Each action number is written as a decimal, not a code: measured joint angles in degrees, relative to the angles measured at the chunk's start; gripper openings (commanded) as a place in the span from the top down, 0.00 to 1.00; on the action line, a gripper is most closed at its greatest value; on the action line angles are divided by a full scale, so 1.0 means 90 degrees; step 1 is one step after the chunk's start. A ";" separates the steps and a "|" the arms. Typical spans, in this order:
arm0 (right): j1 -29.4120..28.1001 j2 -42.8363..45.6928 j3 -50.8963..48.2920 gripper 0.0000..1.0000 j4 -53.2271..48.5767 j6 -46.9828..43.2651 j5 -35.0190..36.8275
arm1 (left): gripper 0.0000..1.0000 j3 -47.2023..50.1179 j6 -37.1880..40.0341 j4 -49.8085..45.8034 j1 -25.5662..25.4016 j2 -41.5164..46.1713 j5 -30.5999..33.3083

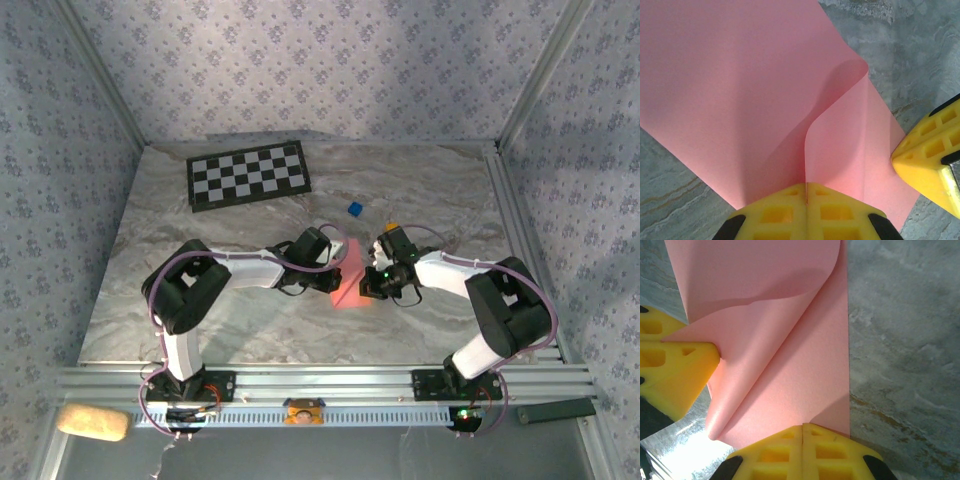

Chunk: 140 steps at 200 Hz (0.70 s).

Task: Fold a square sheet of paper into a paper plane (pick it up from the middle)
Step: Fold the triangle a second time at the center of the table.

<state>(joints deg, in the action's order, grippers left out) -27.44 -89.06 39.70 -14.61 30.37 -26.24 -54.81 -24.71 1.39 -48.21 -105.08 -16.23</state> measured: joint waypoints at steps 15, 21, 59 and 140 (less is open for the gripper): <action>0.0000 0.0000 0.0000 0.95 0.0000 0.0000 0.0000 | 0.98 0.0000 0.0000 0.0015 0.0000 0.0000 0.0002; 0.0000 0.0000 0.0000 0.95 0.0000 0.0000 0.0000 | 0.98 0.0000 0.0000 0.0019 0.0000 0.0000 0.0005; 0.0022 0.0000 0.0000 0.95 -0.0005 0.0000 -0.0002 | 0.97 0.0024 -0.0002 0.0066 0.0000 0.0002 0.0027; 0.0041 0.0000 0.0000 0.95 -0.0007 -0.0002 -0.0007 | 0.97 0.0061 -0.0002 0.0114 0.0000 0.0005 0.0092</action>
<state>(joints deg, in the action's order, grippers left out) -27.07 -89.06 39.70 -14.68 30.35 -26.30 -54.26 -24.73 2.42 -48.21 -105.03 -15.40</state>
